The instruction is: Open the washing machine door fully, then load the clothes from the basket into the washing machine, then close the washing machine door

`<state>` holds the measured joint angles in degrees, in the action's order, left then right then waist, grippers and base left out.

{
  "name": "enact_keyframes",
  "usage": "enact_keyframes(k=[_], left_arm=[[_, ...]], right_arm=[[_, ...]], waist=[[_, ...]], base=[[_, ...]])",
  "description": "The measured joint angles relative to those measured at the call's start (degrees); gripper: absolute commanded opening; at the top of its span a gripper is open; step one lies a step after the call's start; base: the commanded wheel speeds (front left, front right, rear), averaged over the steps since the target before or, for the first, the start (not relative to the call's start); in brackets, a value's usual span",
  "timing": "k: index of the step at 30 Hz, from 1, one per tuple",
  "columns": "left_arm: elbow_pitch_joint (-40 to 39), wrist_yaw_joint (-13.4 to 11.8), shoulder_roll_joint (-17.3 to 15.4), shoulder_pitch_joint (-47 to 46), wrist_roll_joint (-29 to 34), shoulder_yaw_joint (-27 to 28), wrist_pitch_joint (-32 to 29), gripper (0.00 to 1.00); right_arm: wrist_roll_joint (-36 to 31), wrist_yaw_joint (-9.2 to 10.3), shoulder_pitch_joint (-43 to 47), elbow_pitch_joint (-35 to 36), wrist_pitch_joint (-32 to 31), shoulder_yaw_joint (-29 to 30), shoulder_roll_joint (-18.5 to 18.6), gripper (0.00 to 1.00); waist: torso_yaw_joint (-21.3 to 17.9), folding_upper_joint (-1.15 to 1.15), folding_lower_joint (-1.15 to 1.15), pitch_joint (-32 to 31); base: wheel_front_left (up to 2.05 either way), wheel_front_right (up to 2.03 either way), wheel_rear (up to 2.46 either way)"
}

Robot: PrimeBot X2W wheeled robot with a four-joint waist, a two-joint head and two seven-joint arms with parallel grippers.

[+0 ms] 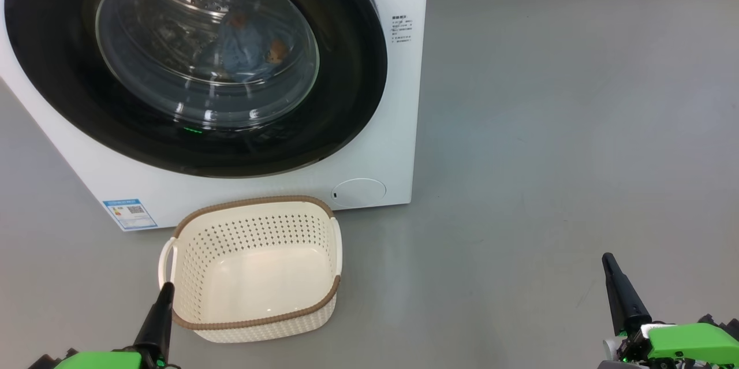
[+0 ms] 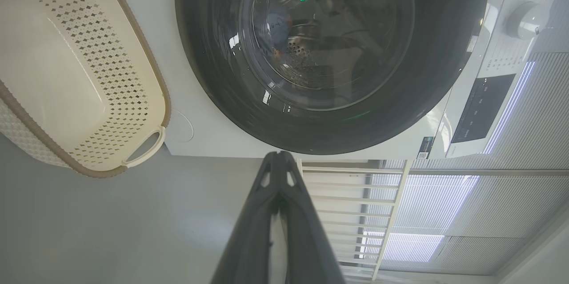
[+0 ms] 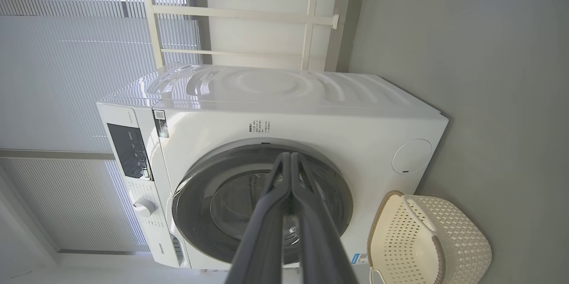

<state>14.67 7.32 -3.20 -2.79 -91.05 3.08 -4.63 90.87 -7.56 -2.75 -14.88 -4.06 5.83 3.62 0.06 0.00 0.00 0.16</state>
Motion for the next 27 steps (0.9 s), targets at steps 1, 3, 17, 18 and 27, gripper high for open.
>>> enact_keyframes(k=[1, 3, 17, 18, 27], left_arm=[[0.14, 0.0, 0.12, -0.08, -0.54, 0.05, -0.16, 0.0], [0.31, -0.01, 0.27, -0.35, -1.25, 0.13, -0.51, 0.0], [0.38, -0.01, 0.42, -0.99, -1.65, 0.47, -0.76, 0.0], [0.38, 0.0, 0.42, -0.99, -1.65, 0.47, -0.76, 0.0], [0.38, 0.0, 0.45, -0.99, -1.65, 0.59, -0.92, 0.0]], right_arm=[[0.42, 0.0, -0.04, -0.11, -0.27, 0.07, 0.0, 0.0], [2.1, 0.0, -0.38, -0.38, -0.68, 0.15, 0.0, 0.0], [2.43, 0.01, -1.1, -0.48, -0.9, 0.34, -0.01, 0.0], [2.43, 0.01, -1.1, -0.48, -0.9, 0.36, -0.01, 0.0], [2.43, 0.01, -1.1, -0.48, -0.97, 0.47, -0.03, 0.0]], waist=[[-0.02, 0.0, 0.0, 0.01], [-0.06, 0.0, 0.0, 0.02], [-0.06, 0.0, 0.0, 0.02], [-0.06, 0.0, 0.0, 0.02], [-0.06, 0.0, 0.0, 0.02]], base=[[0.0, 0.0, 0.0], [0.0, 0.0, 0.0], [0.0, 0.0, 0.0], [0.0, 0.0, 0.0], [0.0, 0.0, 0.0]])
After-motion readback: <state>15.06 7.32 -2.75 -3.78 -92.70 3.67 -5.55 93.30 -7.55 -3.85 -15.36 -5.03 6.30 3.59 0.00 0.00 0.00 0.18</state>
